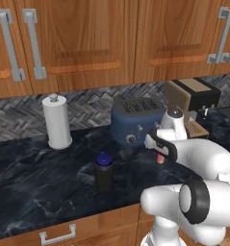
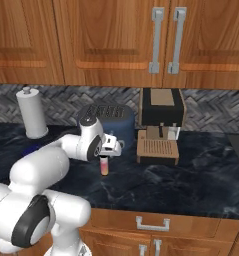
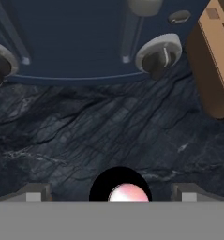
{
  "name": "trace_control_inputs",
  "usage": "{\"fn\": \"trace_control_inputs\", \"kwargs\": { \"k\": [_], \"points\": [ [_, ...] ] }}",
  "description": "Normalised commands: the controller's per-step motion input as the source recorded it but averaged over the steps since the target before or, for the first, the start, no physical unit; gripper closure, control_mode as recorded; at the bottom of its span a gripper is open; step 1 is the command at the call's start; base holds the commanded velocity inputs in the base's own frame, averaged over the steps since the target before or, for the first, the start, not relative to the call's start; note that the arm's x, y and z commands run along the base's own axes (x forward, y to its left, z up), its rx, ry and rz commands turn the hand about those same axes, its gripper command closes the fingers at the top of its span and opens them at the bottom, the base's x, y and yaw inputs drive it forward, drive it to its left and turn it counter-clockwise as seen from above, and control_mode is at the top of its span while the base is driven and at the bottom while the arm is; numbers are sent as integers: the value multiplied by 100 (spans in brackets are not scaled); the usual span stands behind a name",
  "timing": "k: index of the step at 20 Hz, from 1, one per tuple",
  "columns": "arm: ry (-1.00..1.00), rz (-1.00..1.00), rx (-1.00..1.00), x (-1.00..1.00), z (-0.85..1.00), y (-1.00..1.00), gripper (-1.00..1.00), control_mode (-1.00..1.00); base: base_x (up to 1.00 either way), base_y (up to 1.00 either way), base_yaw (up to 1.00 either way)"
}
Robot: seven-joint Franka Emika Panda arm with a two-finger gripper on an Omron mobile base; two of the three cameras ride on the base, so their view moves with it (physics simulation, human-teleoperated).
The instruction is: Move the drinks to the dining counter.
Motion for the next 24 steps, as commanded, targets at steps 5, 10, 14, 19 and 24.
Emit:
{"fn": "trace_control_inputs", "kwargs": {
  "k": [5,10,14,19,24],
  "points": [
    [0,0,0,4,-11,0,-100,-100,0,0,0],
    [0,0,0,0,-7,0,100,-100,0,0,0],
    [0,0,0,0,0,0,100,-100,0,0,0],
    [-1,0,0,-8,6,2,100,-100,0,0,0],
    [-17,0,0,-47,72,9,100,-100,0,0,0]
  ]
}}
